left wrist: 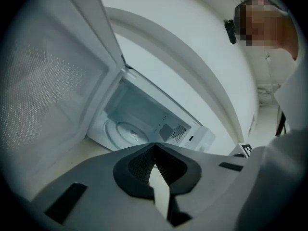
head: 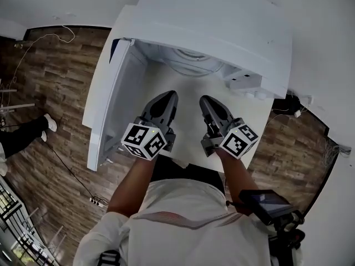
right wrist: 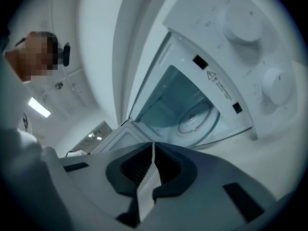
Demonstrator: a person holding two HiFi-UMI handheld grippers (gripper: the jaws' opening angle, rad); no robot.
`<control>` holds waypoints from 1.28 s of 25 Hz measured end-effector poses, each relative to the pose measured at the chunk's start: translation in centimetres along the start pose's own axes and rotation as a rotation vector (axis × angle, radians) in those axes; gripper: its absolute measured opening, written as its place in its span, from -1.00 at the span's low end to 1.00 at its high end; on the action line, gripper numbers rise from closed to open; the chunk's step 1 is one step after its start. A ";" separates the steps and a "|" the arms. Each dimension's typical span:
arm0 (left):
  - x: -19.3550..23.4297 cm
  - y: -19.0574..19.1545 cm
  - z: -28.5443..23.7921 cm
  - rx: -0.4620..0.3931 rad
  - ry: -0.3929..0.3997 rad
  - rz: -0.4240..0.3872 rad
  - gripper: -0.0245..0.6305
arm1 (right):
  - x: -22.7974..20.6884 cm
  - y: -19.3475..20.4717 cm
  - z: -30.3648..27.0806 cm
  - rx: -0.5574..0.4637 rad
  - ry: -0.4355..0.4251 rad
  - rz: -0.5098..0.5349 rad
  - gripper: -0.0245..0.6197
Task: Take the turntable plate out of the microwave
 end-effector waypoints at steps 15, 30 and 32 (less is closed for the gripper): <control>4.4 2.9 -5.4 0.036 0.145 0.563 -0.84 | -7.6 0.9 -3.4 -0.137 0.001 -0.490 -0.65; 5.2 3.2 -9.2 0.019 0.227 0.771 -0.44 | -11.1 1.0 -5.3 -0.174 0.022 -0.702 -0.36; 5.4 3.8 -8.9 0.021 0.233 0.780 -0.38 | -11.1 1.4 -5.5 -0.177 0.015 -0.714 -0.36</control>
Point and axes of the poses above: the fingertips, and each gripper's own axes: z backward along the fingers, x to its left, y out of its underside, the point moved 2 cm from there along z, backward along the fingers, and after that the axes turned 4 degrees about x, right-handed, at the moved point
